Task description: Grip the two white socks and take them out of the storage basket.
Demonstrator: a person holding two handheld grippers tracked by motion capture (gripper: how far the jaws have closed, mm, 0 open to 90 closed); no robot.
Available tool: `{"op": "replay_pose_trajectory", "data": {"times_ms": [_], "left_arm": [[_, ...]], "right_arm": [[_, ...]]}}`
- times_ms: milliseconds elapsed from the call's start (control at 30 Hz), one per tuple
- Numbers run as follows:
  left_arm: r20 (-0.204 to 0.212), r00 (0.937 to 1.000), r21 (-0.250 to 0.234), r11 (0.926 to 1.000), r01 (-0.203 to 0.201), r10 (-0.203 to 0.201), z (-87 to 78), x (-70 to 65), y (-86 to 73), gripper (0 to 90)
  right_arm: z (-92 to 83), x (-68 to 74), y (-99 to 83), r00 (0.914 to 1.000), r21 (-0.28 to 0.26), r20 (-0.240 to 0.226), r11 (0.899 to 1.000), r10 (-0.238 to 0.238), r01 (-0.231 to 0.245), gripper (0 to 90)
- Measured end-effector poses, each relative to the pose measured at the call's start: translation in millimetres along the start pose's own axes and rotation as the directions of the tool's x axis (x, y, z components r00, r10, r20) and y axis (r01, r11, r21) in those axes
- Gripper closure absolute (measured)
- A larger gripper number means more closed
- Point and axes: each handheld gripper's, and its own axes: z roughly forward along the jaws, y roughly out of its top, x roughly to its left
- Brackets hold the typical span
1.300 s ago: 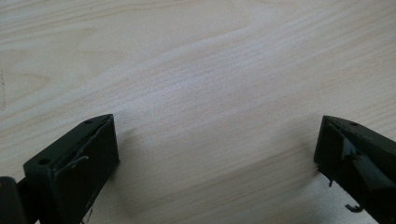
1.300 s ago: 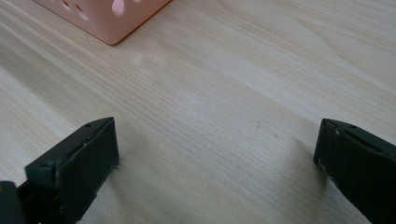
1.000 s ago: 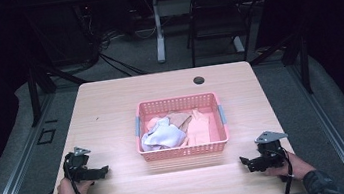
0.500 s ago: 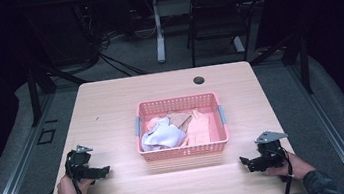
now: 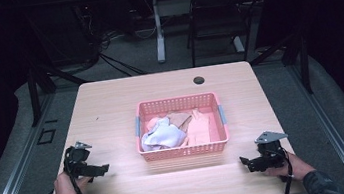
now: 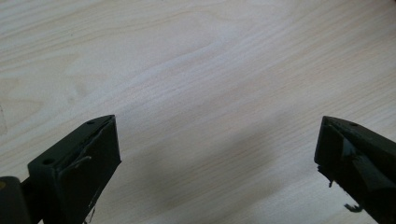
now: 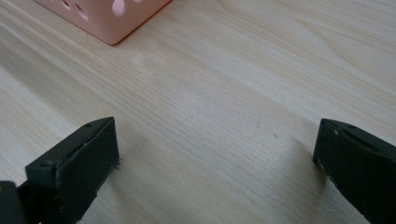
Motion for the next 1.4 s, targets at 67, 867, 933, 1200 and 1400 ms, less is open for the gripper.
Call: {"op": "replay_pose_trajectory", "data": {"times_ms": [67, 867, 933, 1200, 1400], "left_arm": [[0.009, 0.9999, 0.002, 1.0, -0.007, 0.007, -1.6, -0.6, 2.1, 0.2], [0.094, 0.9918, -0.033, 0.9959, -0.084, 0.086, -40.1, -15.5, 49.5, 0.2], [0.098, 0.9905, -0.037, 0.9949, -0.094, 0.097, -43.1, -17.1, 54.9, 0.2], [0.117, 0.9823, -0.037, 0.9891, -0.142, 0.146, -55.5, -26.9, 79.6, 0.2], [0.13, 0.9757, -0.037, 0.9842, -0.173, 0.177, -62.5, -36.5, 96.9, 0.3]], "right_arm": [[-0.1, -0.1, 0.0, 1.0, 0.002, 0.002, 1.0, -0.001, 0.001, 0.0], [-0.1, 0.0, 0.0, 1.0, 0.0, 0.0, 1.0, 0.001, -0.001, 0.0], [-0.1, -0.1, 0.0, 1.0, 0.002, 0.003, 1.0, -0.001, 0.001, 0.0], [-0.1, -0.1, 0.0, 1.0, 0.002, 0.003, 1.0, -0.001, 0.001, 0.0], [-0.2, -0.1, 0.0, 1.0, 0.003, 0.003, 1.0, -0.001, 0.001, 0.0]]}}
